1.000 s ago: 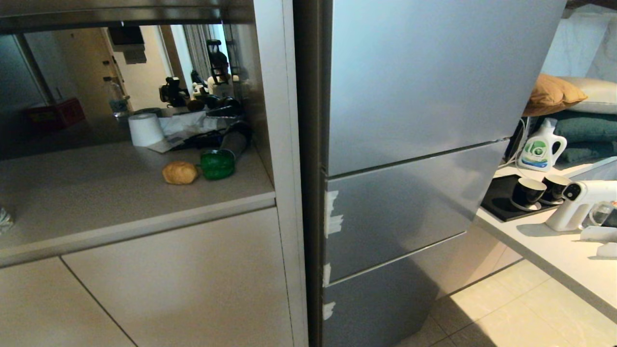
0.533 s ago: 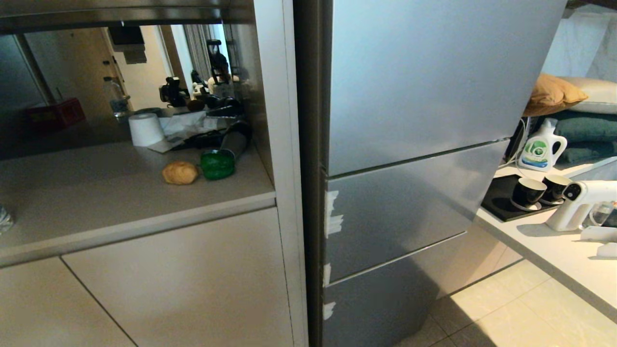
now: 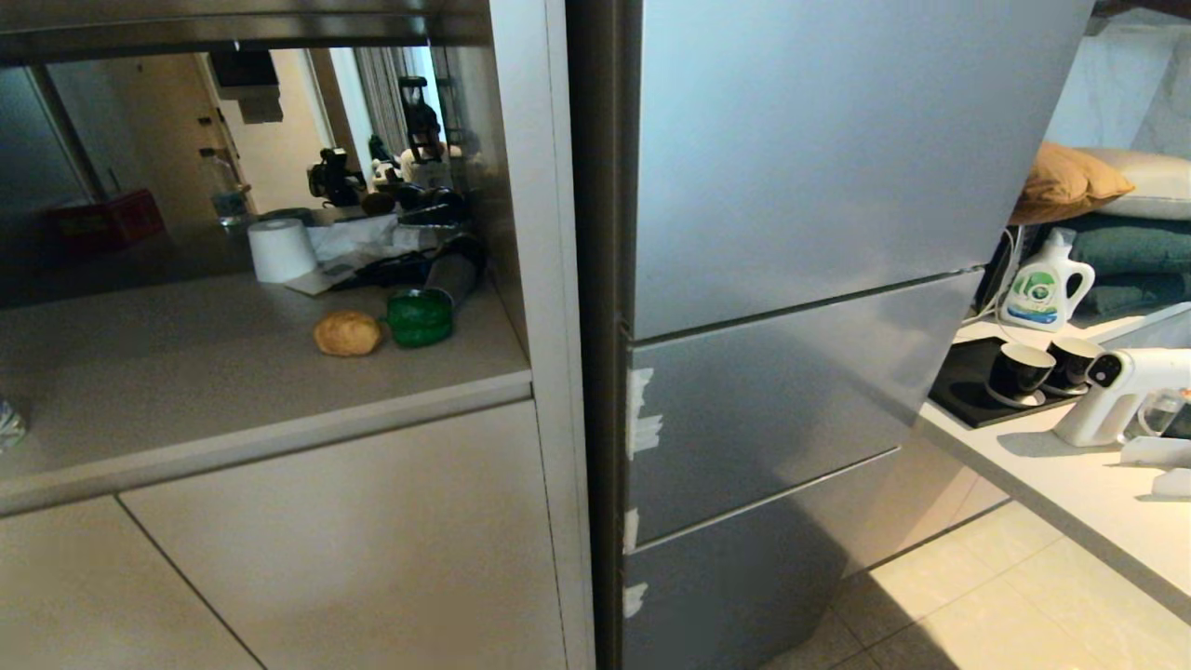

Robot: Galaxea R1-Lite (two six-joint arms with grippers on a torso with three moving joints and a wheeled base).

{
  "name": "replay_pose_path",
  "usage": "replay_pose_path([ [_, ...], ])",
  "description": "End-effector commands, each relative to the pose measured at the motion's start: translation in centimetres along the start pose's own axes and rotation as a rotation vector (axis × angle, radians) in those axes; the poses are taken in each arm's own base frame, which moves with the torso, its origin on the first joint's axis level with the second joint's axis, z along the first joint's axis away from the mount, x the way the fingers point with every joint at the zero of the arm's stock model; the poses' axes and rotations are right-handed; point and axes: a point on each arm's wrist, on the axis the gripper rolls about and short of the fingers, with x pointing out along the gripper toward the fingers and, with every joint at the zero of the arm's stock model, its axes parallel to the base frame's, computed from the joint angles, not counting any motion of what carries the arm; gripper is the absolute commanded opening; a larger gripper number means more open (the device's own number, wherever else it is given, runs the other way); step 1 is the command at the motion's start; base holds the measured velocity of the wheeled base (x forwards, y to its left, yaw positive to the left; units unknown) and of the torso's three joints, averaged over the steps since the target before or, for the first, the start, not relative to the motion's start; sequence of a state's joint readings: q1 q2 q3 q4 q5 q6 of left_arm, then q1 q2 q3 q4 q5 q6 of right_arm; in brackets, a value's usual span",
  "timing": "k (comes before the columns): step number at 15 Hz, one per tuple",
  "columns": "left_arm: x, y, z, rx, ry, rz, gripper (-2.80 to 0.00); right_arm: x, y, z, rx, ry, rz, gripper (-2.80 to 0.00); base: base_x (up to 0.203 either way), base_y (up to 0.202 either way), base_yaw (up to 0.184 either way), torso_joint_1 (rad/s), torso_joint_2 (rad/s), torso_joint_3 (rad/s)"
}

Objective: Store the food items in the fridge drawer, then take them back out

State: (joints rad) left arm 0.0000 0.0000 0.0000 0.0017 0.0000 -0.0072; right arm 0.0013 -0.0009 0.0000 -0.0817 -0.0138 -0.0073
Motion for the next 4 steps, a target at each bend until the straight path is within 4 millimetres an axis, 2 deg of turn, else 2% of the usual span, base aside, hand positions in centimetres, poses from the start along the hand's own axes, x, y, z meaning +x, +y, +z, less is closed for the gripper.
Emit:
replay_pose_path([
  [1,0.0,0.0,0.0,0.0,0.0,0.0,-2.8,0.17,0.01,-0.84,0.016,0.028,0.0,-2.8,0.0,0.0,0.0,0.0,0.0,0.0],
  [4,0.0,0.0,0.0,0.0,0.0,0.0,-2.8,0.18,0.0,-0.84,0.022,0.029,-0.001,-2.8,0.0,0.0,0.0,0.0,0.0,0.0],
])
